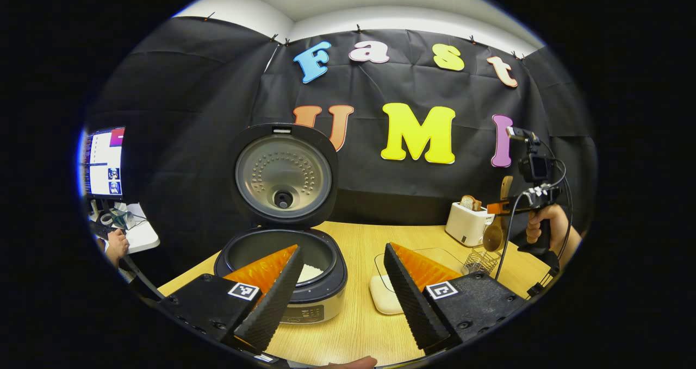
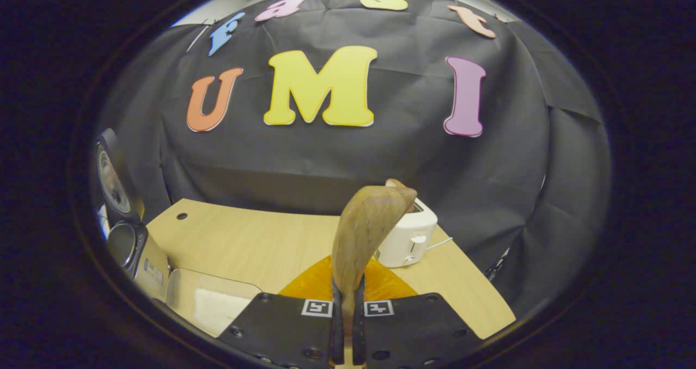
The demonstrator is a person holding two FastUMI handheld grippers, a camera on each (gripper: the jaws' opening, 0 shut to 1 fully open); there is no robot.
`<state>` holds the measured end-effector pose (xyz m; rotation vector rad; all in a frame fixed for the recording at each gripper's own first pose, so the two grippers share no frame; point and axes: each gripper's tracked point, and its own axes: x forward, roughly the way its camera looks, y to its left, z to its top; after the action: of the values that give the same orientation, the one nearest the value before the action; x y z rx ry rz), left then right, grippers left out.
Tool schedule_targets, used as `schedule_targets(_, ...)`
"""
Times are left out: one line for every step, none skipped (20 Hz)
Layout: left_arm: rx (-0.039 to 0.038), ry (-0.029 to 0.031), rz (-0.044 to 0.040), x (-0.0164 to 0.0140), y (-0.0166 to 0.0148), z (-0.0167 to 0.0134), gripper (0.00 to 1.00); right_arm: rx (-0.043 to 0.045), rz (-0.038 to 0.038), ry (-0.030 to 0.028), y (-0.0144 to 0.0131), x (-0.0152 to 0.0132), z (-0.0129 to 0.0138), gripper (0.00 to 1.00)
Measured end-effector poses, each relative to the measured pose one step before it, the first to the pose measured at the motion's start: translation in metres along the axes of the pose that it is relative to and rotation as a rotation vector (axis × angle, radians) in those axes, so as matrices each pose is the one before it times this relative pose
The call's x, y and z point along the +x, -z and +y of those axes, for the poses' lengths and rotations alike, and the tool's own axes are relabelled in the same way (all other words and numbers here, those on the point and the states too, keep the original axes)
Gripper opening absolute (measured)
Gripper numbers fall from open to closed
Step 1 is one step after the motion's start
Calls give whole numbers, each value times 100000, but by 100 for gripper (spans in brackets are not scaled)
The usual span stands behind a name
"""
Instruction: Close the left gripper, press the button to open the rice cooker; take a wooden spoon from the chopstick holder with the right hand, scoop a spoonful of rice and pour it into the rice cooker, then put the wooden spoon back into the chopstick holder.
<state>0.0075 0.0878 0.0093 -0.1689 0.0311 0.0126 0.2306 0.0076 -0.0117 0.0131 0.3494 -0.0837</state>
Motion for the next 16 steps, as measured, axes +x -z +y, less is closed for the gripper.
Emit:
schedule_targets(-215,-101,298,37,67,83,95,-471,-70,-139,286,424,-149,6)
schedule_targets(-90,20,266,63,116,38,95,-954,-574,18,180,495,-31,6)
schedule_targets(57,128,140,-13,5,-88,95,-983,76,319,250,-24,-298,6)
schedule_targets(126,230,-34,47,43,-98,95,-500,967,-275,434,298,-392,7)
schedule_targets(133,232,53,1,-22,14,95,505,367,-587,94,71,-78,7)
schedule_targets(15,272,178,-10,79,-93,95,539,-538,253,-280,145,-223,7)
schedule_targets(11,410,87,4,68,-116,95,1474,-293,-508,8,14,14,7)
schedule_targets(22,447,19,15,21,-138,95,1148,-985,-619,-87,35,10,7)
schedule_targets(-33,285,27,22,26,-198,95,569,-986,317,-103,62,-242,8)
schedule_targets(-62,103,-25,-19,3,-53,95,883,-596,-300,-40,88,-105,7)
schedule_targets(-124,-87,143,38,53,4,95,1157,-1310,-966,-129,-24,159,9)
schedule_targets(-31,-37,349,78,123,49,95,748,-749,-273,-135,99,-139,12)
schedule_targets(181,-5,284,66,73,-75,95,351,-819,473,-163,-74,-255,12)
schedule_targets(200,-151,296,44,124,-17,95,507,-761,-404,-149,-73,5,11)
schedule_targets(107,-39,208,32,101,36,95,540,-281,-1337,-197,-144,182,11)
schedule_targets(111,-14,119,71,35,-39,96,292,-435,-281,-16,-158,-30,11)
